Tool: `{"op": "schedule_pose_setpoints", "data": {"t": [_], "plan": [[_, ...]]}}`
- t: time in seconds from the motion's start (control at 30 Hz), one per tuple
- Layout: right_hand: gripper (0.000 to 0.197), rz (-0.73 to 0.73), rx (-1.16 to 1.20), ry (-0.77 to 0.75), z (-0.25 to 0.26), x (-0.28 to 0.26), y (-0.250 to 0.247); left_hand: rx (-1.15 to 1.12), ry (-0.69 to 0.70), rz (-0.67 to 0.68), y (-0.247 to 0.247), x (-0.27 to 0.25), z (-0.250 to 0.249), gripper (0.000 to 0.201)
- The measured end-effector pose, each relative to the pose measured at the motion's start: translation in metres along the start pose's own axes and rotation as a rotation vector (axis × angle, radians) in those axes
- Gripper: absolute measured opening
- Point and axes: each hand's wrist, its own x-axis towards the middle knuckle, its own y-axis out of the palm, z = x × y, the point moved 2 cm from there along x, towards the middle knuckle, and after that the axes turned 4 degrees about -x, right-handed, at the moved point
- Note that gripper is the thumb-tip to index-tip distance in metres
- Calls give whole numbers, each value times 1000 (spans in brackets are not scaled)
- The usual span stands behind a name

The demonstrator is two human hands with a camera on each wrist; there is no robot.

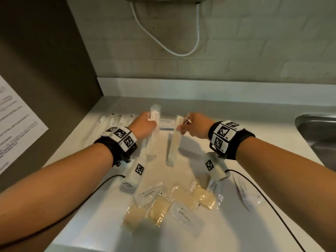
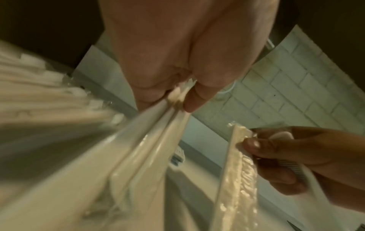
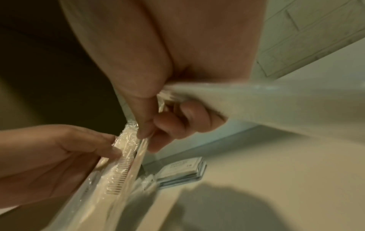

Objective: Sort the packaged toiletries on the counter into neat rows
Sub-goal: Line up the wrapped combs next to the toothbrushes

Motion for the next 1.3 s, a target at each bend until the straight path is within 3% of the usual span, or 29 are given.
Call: {"op": "schedule_pose_setpoints", "data": {"t": [0.17, 0.3, 0.43, 0.6, 0.77, 0.9, 1.0, 1.07, 1.13, 1.2, 1.3], "plan": [[20, 125, -49, 97, 0, 16, 27, 93, -75, 87, 8, 13, 24, 48], [23, 161, -90, 189, -7, 25, 41, 207, -84, 166, 12, 22, 33, 52], [23, 146, -144, 240, -7, 28, 47, 336, -87, 184, 16, 24, 42, 39], [53, 142, -270, 276, -2, 32, 55, 410, -65, 140, 13, 27, 49, 52], [64, 88, -312, 318, 4, 36, 63, 441, -70, 112, 7, 27, 54, 57], [79, 32, -135, 346, 1, 32, 58, 354, -91, 112, 2, 23, 55, 71], [68, 3, 120, 380, -8, 30, 47, 247, -113, 104, -5, 23, 52, 76], [41, -75, 263, 401, -15, 28, 38, 152, -110, 102, -8, 22, 46, 72], [7, -137, 314, 396, -22, 21, 30, 66, -68, 99, -7, 20, 37, 48], [20, -192, 339, 396, -31, 17, 24, 59, 9, 119, -4, 17, 23, 36], [20, -195, 469, 425, -47, 6, 16, 50, 81, 160, 7, 13, 4, 56]]}}
